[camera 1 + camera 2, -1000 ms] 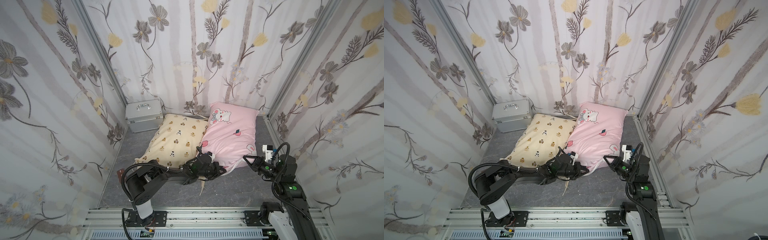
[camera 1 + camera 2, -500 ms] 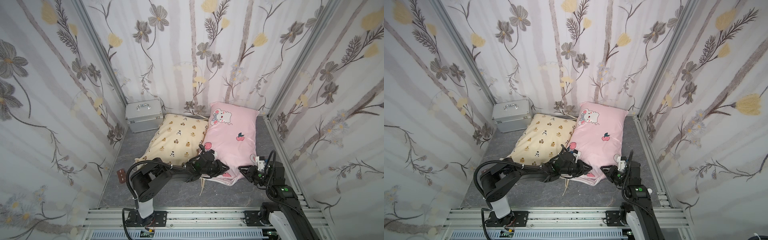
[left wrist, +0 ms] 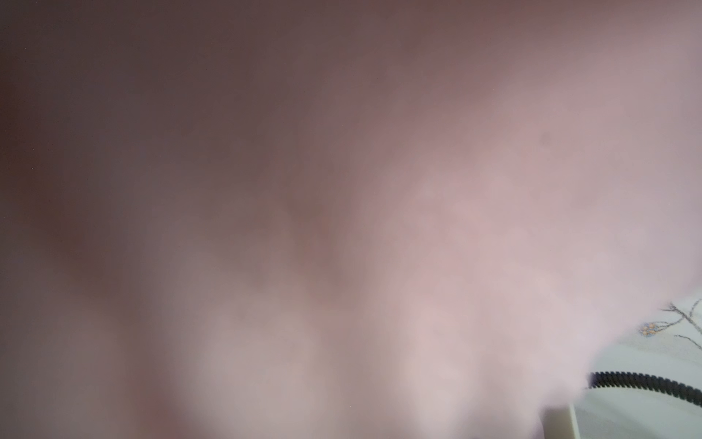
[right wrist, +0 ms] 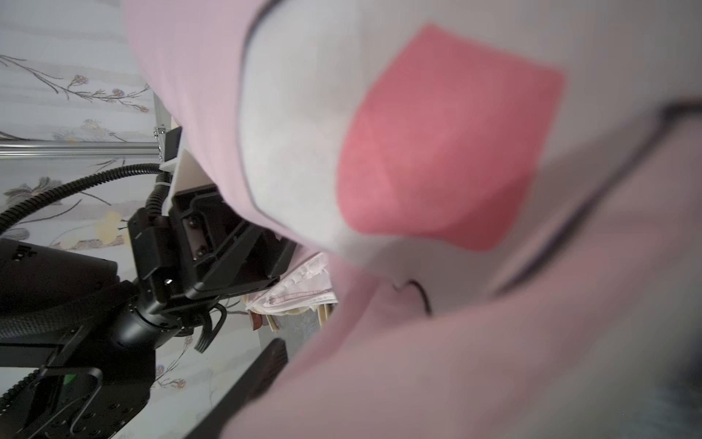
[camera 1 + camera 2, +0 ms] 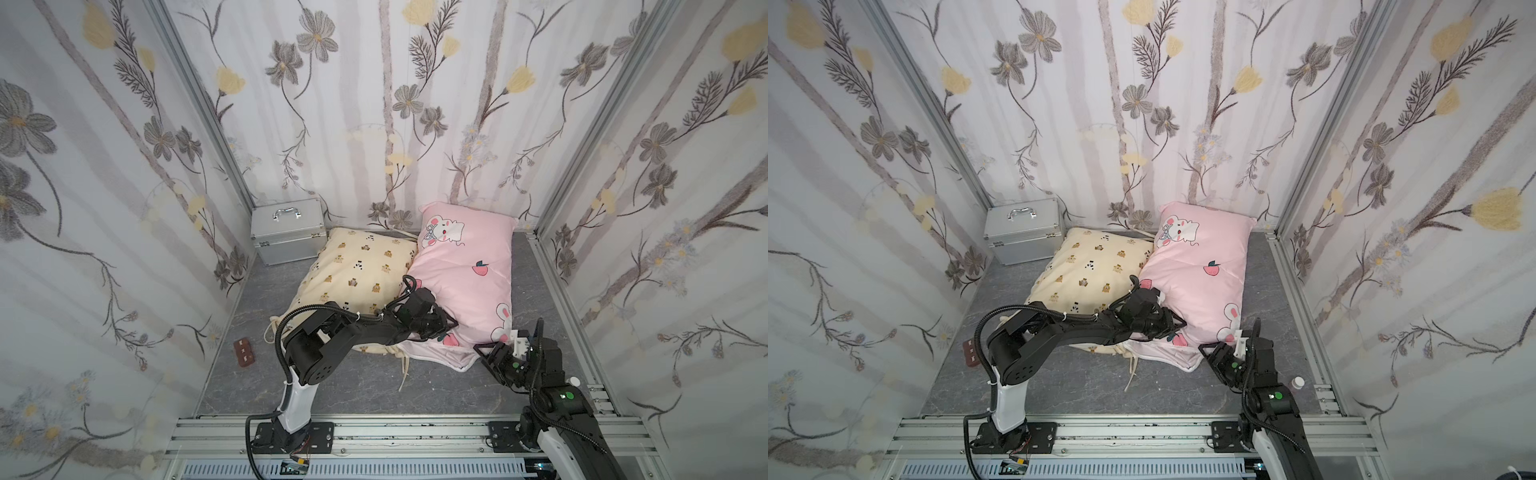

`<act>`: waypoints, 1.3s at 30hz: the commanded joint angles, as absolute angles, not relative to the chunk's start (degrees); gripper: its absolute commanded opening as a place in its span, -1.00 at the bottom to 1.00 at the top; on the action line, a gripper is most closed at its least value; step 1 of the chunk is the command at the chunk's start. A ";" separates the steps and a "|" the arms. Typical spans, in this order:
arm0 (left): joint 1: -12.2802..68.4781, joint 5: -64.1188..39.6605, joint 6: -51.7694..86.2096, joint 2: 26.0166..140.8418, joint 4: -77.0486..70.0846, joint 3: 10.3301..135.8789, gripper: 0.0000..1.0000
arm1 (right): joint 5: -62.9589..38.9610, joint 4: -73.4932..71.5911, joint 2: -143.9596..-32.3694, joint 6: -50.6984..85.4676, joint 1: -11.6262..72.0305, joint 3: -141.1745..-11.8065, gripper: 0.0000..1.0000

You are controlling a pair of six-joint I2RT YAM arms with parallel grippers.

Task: Zip up pillowcases
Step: Adjust the pillowcase at the center of the board.

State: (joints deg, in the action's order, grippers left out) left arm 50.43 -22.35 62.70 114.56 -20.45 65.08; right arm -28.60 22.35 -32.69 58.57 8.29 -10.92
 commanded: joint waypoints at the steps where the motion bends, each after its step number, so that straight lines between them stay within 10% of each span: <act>1: 48.89 -16.61 56.78 115.79 -12.44 69.23 -0.26 | -25.52 18.68 -33.44 60.64 8.87 -9.86 0.24; 18: 48.13 -18.31 56.98 106.84 -13.27 63.60 -0.08 | -20.86 5.85 -36.05 64.65 9.22 -4.09 -0.50; 26: 52.18 -17.54 59.76 98.78 -14.59 58.19 0.00 | -17.72 8.92 -36.35 62.51 9.14 -3.98 -0.48; 30: 55.23 -17.25 63.66 96.71 -18.18 54.74 0.00 | -16.59 9.71 -35.41 62.40 9.14 -4.03 -0.98; 39: 58.35 -21.71 74.62 101.49 -36.55 51.96 0.00 | -24.64 10.64 -34.90 59.38 9.14 -7.51 -1.00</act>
